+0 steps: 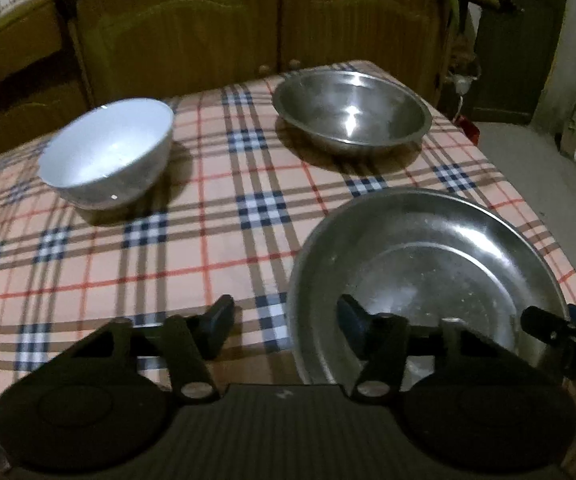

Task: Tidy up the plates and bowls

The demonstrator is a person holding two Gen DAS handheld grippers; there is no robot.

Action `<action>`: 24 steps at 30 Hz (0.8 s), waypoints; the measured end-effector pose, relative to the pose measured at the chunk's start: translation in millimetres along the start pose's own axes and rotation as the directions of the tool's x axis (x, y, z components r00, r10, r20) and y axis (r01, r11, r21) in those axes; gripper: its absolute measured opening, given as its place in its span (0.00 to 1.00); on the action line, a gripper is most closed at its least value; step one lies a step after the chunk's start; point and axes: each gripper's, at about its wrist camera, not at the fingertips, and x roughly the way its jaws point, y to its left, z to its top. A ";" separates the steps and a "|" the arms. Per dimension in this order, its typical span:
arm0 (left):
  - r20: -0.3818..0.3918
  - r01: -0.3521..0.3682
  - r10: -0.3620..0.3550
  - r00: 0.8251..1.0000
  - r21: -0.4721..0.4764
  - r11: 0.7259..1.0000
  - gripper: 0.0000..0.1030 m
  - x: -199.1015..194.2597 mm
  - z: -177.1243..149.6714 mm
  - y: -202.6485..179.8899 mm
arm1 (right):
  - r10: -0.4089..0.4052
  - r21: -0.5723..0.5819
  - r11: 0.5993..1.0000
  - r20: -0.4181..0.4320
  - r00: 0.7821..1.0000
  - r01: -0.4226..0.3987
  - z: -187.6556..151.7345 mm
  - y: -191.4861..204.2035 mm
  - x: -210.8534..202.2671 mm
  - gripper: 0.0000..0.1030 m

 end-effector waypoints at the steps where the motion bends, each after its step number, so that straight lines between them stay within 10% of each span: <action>1: -0.008 0.005 -0.005 1.000 0.009 1.000 0.46 3.1 0.0 -1.7 | 0.000 0.002 1.000 0.001 1.000 0.000 0.6 0.2 0.7 0.68; 3: -0.022 0.014 -0.014 1.000 0.017 1.000 0.34 7.9 -0.6 -4.4 | 0.007 0.007 1.000 0.002 1.000 -0.007 1.3 0.0 2.1 0.62; 6: -0.017 0.031 -0.030 0.999 0.026 0.999 0.25 8.6 -1.1 -8.3 | 0.010 0.013 1.000 0.001 1.000 -0.010 2.3 0.9 3.5 0.23; 24: 0.096 0.061 -0.066 0.993 0.053 0.997 0.19 -57.5 3.3 -24.7 | -0.033 0.025 0.999 0.126 0.991 0.031 12.8 -5.7 -70.7 0.20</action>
